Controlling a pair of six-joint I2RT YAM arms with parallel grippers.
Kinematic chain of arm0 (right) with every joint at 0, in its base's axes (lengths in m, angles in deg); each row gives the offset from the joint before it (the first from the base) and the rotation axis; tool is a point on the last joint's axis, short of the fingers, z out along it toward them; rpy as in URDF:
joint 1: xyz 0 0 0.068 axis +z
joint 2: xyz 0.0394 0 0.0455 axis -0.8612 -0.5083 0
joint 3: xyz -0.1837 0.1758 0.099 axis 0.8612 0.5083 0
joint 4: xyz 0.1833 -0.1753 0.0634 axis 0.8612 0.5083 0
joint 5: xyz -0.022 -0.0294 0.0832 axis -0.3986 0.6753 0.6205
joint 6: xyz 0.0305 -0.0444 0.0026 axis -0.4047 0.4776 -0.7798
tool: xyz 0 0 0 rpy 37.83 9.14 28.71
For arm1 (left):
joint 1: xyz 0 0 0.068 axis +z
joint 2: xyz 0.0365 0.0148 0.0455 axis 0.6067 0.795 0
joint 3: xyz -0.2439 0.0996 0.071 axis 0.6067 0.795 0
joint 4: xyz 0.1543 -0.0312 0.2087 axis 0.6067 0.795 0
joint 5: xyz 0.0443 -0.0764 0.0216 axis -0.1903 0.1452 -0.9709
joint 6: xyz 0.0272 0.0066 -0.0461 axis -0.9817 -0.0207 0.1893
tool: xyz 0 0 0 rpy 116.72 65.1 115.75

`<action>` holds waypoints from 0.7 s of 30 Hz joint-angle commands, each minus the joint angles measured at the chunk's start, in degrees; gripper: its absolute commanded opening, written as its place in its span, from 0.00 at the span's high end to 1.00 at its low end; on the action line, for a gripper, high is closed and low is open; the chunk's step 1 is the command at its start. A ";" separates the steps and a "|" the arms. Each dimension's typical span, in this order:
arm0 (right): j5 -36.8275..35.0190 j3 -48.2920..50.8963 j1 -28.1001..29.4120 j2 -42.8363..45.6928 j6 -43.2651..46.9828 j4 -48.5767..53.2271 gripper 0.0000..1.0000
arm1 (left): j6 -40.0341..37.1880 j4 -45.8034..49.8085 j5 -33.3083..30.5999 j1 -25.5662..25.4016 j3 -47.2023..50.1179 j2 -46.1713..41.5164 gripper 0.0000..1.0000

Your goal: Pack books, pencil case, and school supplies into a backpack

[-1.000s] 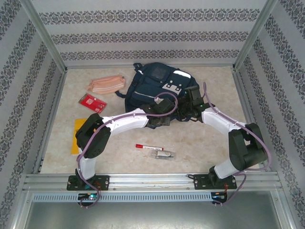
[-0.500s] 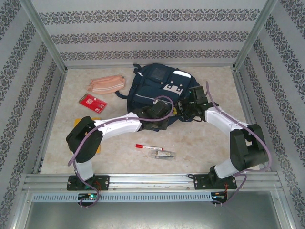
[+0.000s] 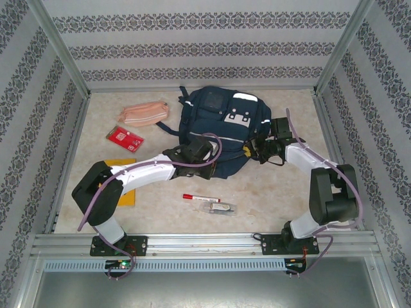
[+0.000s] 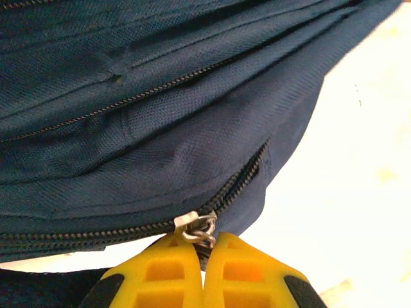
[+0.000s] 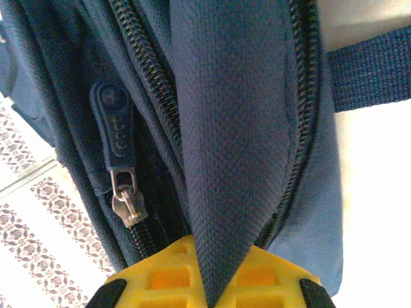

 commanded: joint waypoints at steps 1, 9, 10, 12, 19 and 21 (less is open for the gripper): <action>0.22 -2.14 -1.98 -1.88 5.29 -0.36 0.91 | -5.68 0.77 5.27 0.69 1.37 -1.93 1.00; 0.78 2.10 0.58 7.70 4.33 1.29 0.47 | -7.07 1.30 18.74 0.52 -4.23 2.25 1.00; -1.11 3.07 1.36 10.24 3.68 3.27 0.44 | -6.38 -0.33 19.65 0.52 -4.03 2.17 1.00; -5.13 4.90 3.11 14.52 1.36 6.76 0.40 | -5.44 -2.87 20.56 0.52 -3.71 1.91 1.00; -16.77 7.68 16.52 18.52 -12.43 6.42 0.35 | -1.85 -10.98 22.48 0.50 -0.09 1.83 1.00; -18.83 8.00 17.75 17.38 -13.72 6.10 0.38 | -2.33 -10.70 21.67 0.52 0.09 1.86 1.00</action>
